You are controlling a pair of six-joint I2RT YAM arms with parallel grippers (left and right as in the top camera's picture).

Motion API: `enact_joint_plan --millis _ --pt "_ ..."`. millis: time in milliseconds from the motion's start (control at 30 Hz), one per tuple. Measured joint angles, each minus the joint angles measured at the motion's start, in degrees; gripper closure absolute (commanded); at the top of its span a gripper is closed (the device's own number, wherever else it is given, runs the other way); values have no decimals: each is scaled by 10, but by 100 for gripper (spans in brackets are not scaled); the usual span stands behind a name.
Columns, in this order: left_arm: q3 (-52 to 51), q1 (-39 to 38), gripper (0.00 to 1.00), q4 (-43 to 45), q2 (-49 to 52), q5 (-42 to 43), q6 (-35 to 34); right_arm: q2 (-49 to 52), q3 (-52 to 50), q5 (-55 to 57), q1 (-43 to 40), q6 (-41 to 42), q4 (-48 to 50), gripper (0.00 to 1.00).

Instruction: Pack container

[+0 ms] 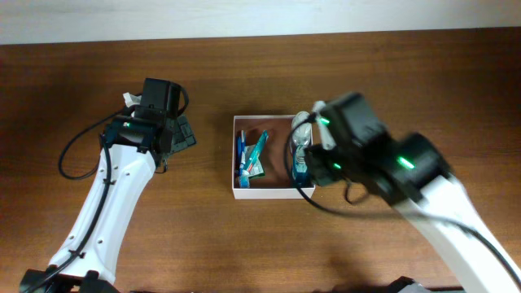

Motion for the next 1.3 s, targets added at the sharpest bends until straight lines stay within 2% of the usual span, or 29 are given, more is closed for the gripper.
enact_joint_plan --millis 200,433,533,667,700,1300 --pt "0 0 1 0 0 0 0 -159 3 0 0 1 -13 41" --pt "0 0 1 0 0 0 0 -351 6 0 1 13 -49 33" --pt "0 0 1 0 0 0 0 -395 9 0 1 13 -81 31" --pt "0 0 1 0 0 0 0 -426 9 0 1 13 -121 26" --pt "0 0 1 0 0 0 0 -436 9 0 1 13 -134 2" --pt "0 0 1 0 0 0 0 -447 9 0 1 15 -181 2"
